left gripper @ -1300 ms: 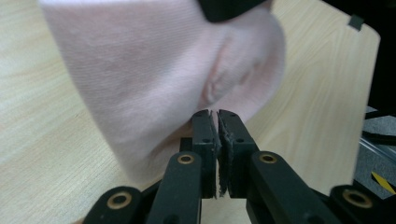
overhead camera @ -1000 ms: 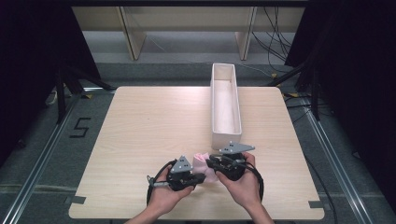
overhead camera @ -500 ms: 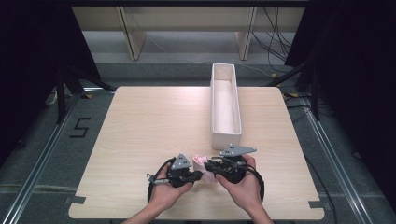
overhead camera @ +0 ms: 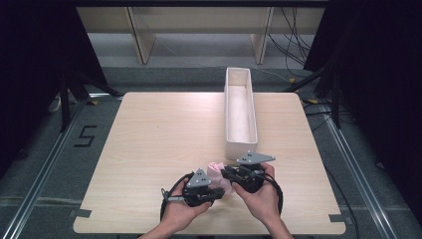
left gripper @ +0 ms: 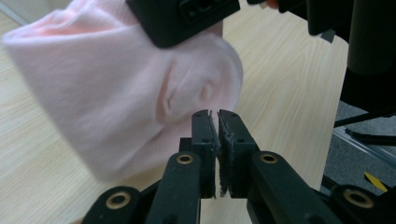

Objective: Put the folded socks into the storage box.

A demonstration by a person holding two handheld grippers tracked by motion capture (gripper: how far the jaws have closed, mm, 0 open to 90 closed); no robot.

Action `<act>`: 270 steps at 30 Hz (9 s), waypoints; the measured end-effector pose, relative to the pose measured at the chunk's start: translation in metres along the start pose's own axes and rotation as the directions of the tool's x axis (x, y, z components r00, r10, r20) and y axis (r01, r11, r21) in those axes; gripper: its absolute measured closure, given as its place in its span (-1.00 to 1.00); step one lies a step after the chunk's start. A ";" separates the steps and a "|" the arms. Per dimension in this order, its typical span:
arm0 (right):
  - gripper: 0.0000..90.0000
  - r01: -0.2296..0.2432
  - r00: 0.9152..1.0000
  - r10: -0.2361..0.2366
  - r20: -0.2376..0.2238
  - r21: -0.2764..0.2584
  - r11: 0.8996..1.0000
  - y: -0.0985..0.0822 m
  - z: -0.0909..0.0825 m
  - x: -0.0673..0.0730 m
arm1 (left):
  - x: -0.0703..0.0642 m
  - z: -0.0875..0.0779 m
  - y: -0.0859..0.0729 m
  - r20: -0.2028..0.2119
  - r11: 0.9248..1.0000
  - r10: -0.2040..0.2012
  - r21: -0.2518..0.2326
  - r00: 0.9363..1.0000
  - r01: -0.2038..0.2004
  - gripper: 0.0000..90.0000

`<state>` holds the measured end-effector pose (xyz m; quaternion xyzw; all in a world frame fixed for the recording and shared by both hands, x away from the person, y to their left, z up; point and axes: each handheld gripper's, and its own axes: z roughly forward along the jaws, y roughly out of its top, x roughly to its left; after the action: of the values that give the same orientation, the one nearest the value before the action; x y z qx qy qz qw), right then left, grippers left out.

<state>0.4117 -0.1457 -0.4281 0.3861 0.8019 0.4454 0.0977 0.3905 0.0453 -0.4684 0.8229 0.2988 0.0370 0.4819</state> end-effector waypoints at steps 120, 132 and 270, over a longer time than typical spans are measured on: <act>0.80 0.077 0.978 -0.047 0.205 -0.144 0.987 0.083 -0.038 -0.082 | 0.017 -0.029 -0.018 -0.101 1.000 0.026 -0.009 0.995 -0.027 0.60; 0.80 0.111 0.972 -0.077 0.222 -0.143 0.983 0.087 -0.031 -0.090 | 0.018 -0.030 -0.018 -0.109 1.000 0.027 -0.004 0.994 -0.027 0.59; 0.79 0.152 0.963 -0.119 0.240 -0.120 0.981 0.069 0.011 -0.116 | 0.025 -0.026 -0.017 -0.112 1.000 0.015 0.002 0.994 -0.015 0.58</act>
<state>0.5330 -0.1991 -0.4017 0.3719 0.7770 0.4437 0.2472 0.3940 0.0848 -0.4743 0.8220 0.3192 0.0867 0.4637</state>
